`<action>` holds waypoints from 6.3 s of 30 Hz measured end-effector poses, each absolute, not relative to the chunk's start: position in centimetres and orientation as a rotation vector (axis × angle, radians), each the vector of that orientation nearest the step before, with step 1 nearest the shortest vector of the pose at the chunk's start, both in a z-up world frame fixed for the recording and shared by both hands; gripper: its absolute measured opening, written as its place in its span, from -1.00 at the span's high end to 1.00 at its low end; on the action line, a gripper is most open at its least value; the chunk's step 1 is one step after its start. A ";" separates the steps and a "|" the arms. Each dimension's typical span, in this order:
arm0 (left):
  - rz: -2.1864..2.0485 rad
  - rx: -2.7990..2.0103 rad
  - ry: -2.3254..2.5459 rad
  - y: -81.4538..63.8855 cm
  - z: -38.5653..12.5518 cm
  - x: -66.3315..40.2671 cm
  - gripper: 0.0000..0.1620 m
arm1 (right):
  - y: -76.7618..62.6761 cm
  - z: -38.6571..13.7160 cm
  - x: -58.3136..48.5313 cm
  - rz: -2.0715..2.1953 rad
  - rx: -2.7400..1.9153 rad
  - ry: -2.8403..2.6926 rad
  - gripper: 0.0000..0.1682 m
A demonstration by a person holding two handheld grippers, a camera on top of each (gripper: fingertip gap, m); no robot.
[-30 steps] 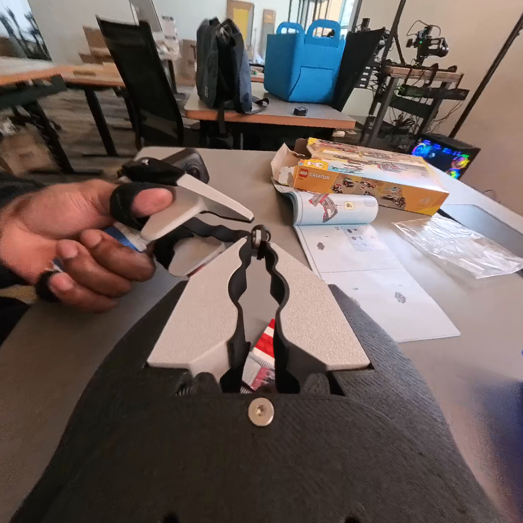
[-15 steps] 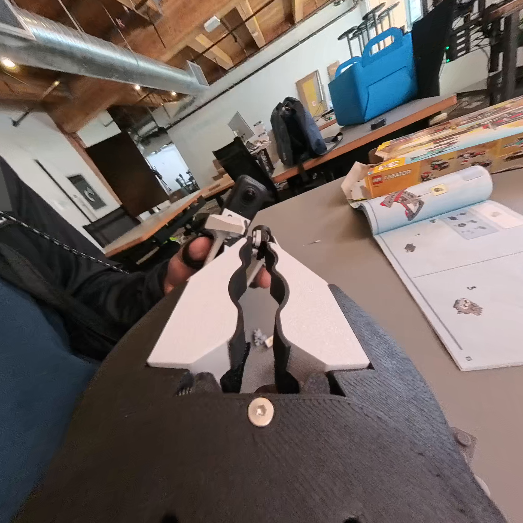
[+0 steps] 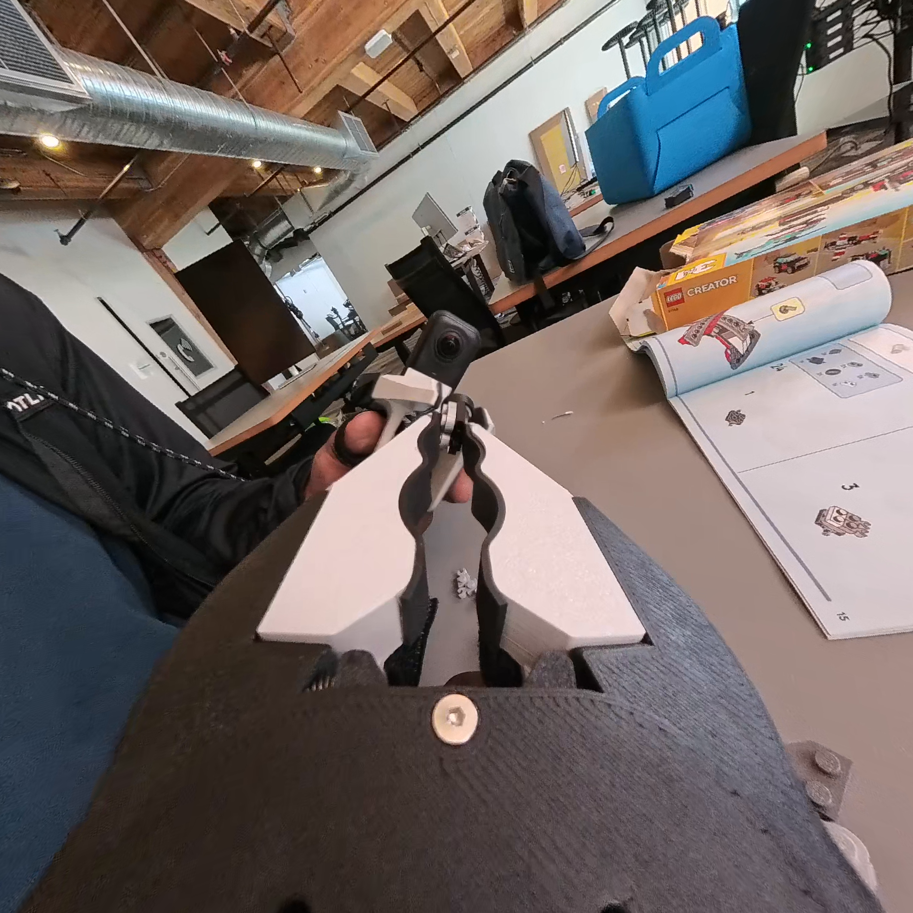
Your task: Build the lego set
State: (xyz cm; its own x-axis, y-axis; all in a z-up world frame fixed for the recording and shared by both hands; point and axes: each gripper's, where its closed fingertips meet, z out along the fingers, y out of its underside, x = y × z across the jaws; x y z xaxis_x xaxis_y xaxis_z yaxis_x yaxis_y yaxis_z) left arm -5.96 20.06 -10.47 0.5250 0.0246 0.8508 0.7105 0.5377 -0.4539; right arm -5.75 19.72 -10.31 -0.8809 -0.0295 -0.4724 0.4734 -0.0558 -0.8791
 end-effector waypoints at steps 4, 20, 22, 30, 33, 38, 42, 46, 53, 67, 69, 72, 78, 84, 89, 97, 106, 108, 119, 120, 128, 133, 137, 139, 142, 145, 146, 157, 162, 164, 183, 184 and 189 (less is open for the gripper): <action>-0.497 -0.973 -0.921 20.7 -10.5 -5.5 0.67 | 19.6 -10.3 -5.6 -1.995 0.463 1.882 0.90; -0.540 -0.897 -0.925 20.6 -10.5 -5.6 0.84 | 19.7 -10.4 -5.6 -2.000 0.440 1.956 0.91; -0.541 -0.927 -0.916 20.6 -10.5 -5.4 0.83 | 19.8 -10.5 -5.4 -1.986 0.426 1.954 0.91; -0.547 -0.996 -0.868 20.8 -10.2 -4.7 0.63 | 19.7 -10.5 -4.4 -1.944 0.352 1.969 0.91; -0.552 -1.029 -0.855 21.3 -10.3 -4.4 0.63 | 19.2 -10.9 -3.8 -1.920 0.322 1.988 0.92; -0.548 -1.037 -0.855 21.0 -10.4 -4.4 0.72 | 19.3 -10.8 -4.0 -1.931 0.334 1.980 0.92; -0.541 -1.046 -0.851 20.9 -10.5 -4.4 0.79 | 19.4 -10.7 -4.0 -1.936 0.331 1.980 0.92; -0.562 -1.018 -0.852 20.5 -10.5 -4.6 0.79 | 19.1 -10.6 -4.0 -1.958 0.335 2.003 0.92; -0.581 -1.053 -0.840 20.6 -10.7 -4.3 0.79 | 19.2 -10.8 -3.8 -1.943 0.294 2.089 0.91; -0.616 -1.087 -0.851 20.7 -10.9 -4.2 0.80 | 19.2 -11.1 -3.6 -1.928 0.252 2.168 0.91; -0.618 -1.094 -0.850 20.7 -11.0 -4.1 0.80 | 19.2 -11.2 -3.6 -1.925 0.246 2.170 0.91; -0.649 -1.075 -0.861 20.7 -11.0 -4.1 0.80 | 19.3 -11.2 -3.7 -1.936 0.225 2.202 0.91; -0.725 -1.043 -0.870 20.8 -10.9 -3.9 0.80 | 19.3 -11.2 -3.4 -1.951 0.164 2.259 0.91; -0.720 -1.058 -0.832 20.9 -10.7 -3.6 0.80 | 19.4 -11.0 -3.1 -1.948 0.140 2.229 0.91; -0.671 -1.110 -0.764 21.0 -10.3 -2.9 0.79 | 19.5 -10.4 -2.5 -1.946 0.118 2.145 0.91; -0.649 -1.129 -0.721 20.8 -9.9 -2.4 0.79 | 19.6 -10.2 -2.1 -1.942 0.105 2.101 0.91; -0.640 -1.142 -0.709 20.7 -10.0 -2.3 0.80 | 19.6 -10.2 -2.1 -1.941 0.103 2.094 0.91; -0.638 -1.146 -0.708 20.7 -10.0 -2.3 0.80 | 19.6 -10.1 -2.0 -1.944 0.098 2.093 0.91; -0.672 -1.137 -0.712 20.6 -10.2 -2.3 0.81 | 19.6 -10.3 -2.0 -1.941 0.077 2.142 0.91; -0.671 -1.142 -0.709 20.6 -10.2 -2.3 0.81 | 19.6 -10.3 -1.9 -1.941 0.073 2.145 0.91; -0.646 -1.193 -0.677 20.6 -10.3 -1.8 0.81 | 19.6 -10.3 -1.6 -1.922 0.057 2.136 0.92; -0.626 -1.238 -0.664 20.5 -10.5 -1.6 0.81 | 19.5 -10.4 -1.4 -1.916 0.043 2.143 0.91; -0.651 -1.216 -0.676 20.4 -10.5 -1.7 0.81 | 19.5 -10.5 -1.5 -1.918 0.045 2.156 0.91; -0.651 -1.217 -0.662 20.4 -10.4 -1.6 0.81 | 19.5 -10.4 -1.4 -1.923 0.035 2.150 0.92; -0.640 -1.227 -0.636 20.4 -10.3 -1.3 0.80 | 19.5 -10.2 -1.2 -1.923 0.024 2.134 0.91; -0.617 -1.240 -0.611 20.4 -10.2 -1.2 0.81 | 19.5 -10.1 -1.0 -1.922 0.026 2.104 0.92; -0.606 -1.252 -0.607 20.4 -10.3 -1.2 0.81 | 19.4 -10.1 -1.0 -1.920 0.027 2.102 0.92; -0.667 -1.240 -0.685 20.2 -10.8 -1.8 0.82 | 19.3 -10.7 -1.6 -1.951 -0.001 2.231 0.91; -0.630 -1.271 -0.666 20.1 -10.8 -1.7 0.81 | 19.2 -10.6 -1.5 -1.936 0.024 2.190 0.91; -0.613 -1.285 -0.654 20.1 -10.7 -1.6 0.81 | 19.2 -10.5 -1.4 -1.932 0.033 2.167 0.91; -0.737 -1.203 -0.750 19.9 -10.9 -2.2 0.82 | 19.2 -10.8 -2.0 -1.983 -0.036 2.342 0.91; -0.742 -1.199 -0.755 19.9 -10.9 -2.2 0.82 | 19.2 -10.9 -2.0 -1.988 -0.047 2.356 0.91; -0.745 -1.201 -0.767 19.9 -11.1 -2.3 0.82 | 19.2 -11.0 -2.1 -1.991 -0.075 2.411 0.91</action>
State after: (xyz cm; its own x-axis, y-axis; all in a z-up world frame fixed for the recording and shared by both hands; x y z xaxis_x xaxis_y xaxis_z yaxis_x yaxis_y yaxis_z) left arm -2.32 19.86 -11.11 0.5416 -0.0930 0.8355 0.8324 0.1987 -0.5174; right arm -2.08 19.23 -11.05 -0.9987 -0.0458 0.0202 -0.0285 0.1884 -0.9817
